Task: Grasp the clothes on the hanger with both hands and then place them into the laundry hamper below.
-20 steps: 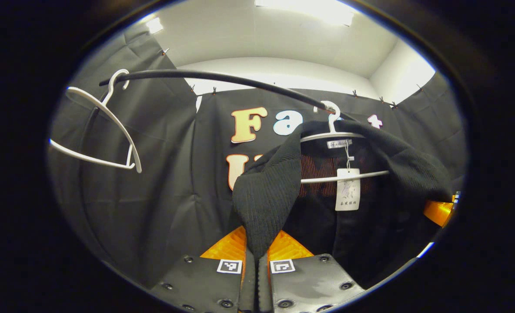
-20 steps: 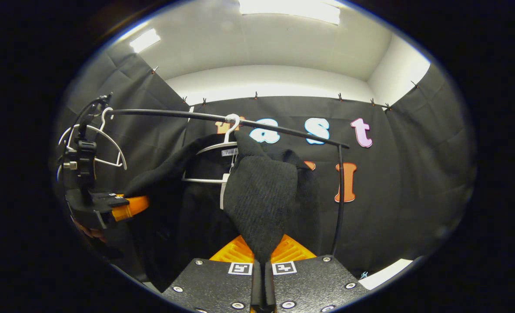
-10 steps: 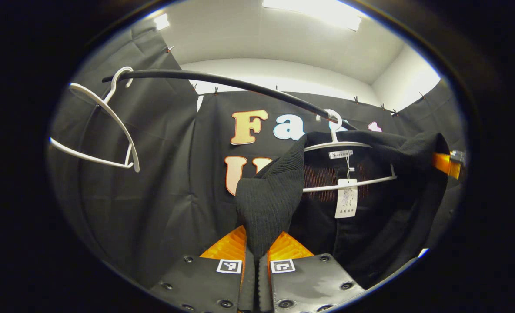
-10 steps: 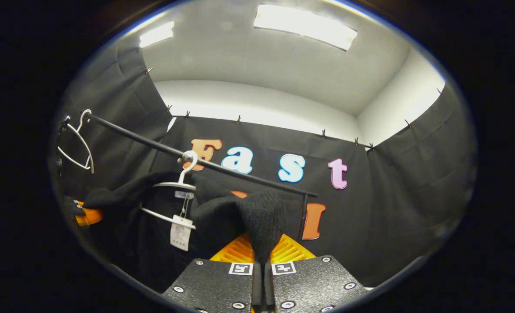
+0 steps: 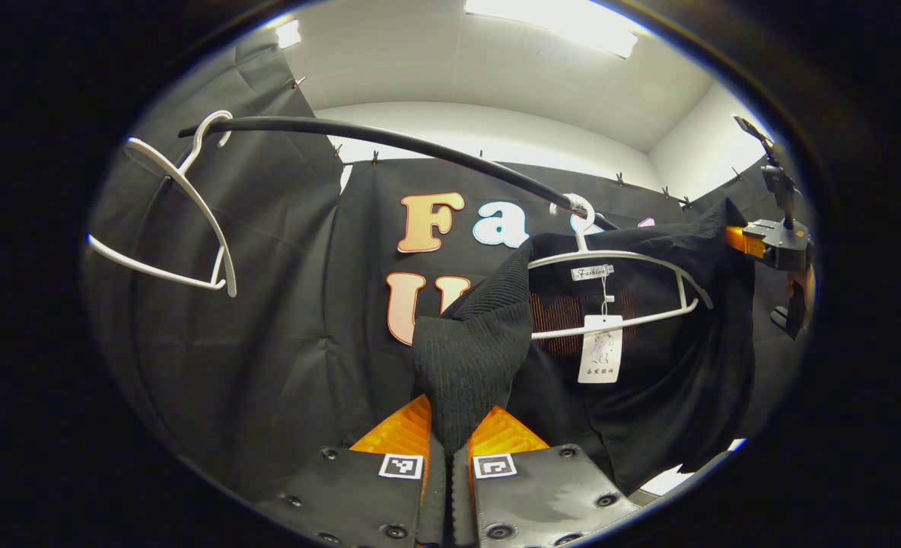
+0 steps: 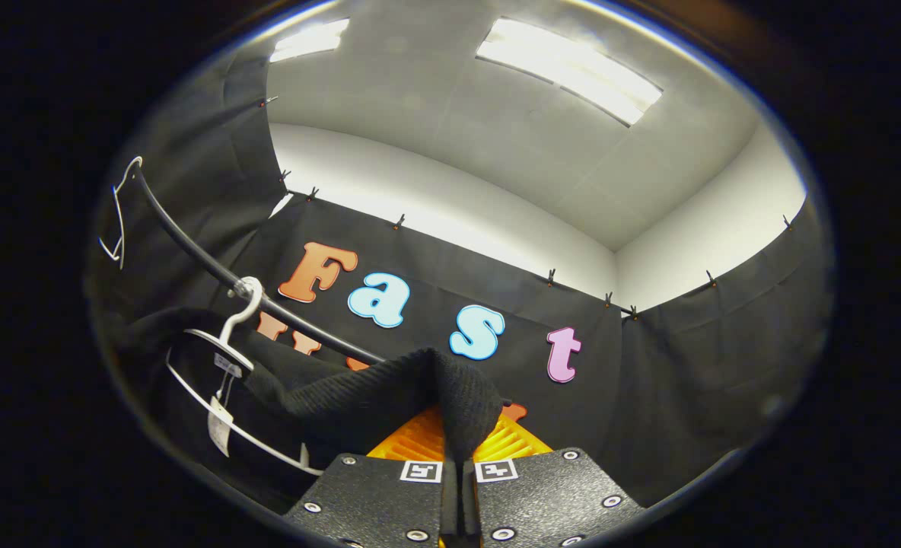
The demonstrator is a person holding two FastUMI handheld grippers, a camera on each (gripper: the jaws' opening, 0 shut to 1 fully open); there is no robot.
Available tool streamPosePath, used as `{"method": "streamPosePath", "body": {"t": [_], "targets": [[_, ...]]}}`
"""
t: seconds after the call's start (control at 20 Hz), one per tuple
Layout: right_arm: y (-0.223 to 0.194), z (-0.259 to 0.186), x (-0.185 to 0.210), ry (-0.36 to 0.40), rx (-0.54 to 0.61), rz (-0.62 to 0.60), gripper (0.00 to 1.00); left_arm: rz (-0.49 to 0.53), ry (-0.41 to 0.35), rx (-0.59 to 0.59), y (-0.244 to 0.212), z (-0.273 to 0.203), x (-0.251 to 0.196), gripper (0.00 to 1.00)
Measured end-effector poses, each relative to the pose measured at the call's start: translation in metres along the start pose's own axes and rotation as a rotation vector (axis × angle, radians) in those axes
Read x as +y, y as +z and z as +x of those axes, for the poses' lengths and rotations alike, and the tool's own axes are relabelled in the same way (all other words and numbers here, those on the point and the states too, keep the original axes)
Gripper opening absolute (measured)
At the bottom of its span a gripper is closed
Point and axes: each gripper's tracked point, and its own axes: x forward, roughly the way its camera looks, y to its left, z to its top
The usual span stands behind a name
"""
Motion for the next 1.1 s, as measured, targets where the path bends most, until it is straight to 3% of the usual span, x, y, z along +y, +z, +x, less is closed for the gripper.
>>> {"method": "streamPosePath", "body": {"t": [0.25, 0.5, 0.85, 1.1], "targets": [[-0.021, 0.030, -0.009, 0.003, 0.029, 0.027, 0.02, 0.003, 0.002, -0.003, 0.002, 0.000, 0.005, 0.10], [-0.077, 0.038, 0.006, 0.033, 0.123, -0.006, 0.02, 0.004, -0.001, -0.004, 0.004, -0.002, 0.002, 0.10], [-0.159, 0.006, 0.048, 0.092, 0.247, 0.049, 0.02, 0.012, -0.006, 0.007, -0.002, 0.004, 0.001, 0.10], [-0.176, -0.042, 0.097, 0.160, 0.258, 0.107, 0.02, 0.016, -0.016, 0.014, -0.005, 0.003, -0.001, 0.13]]}}
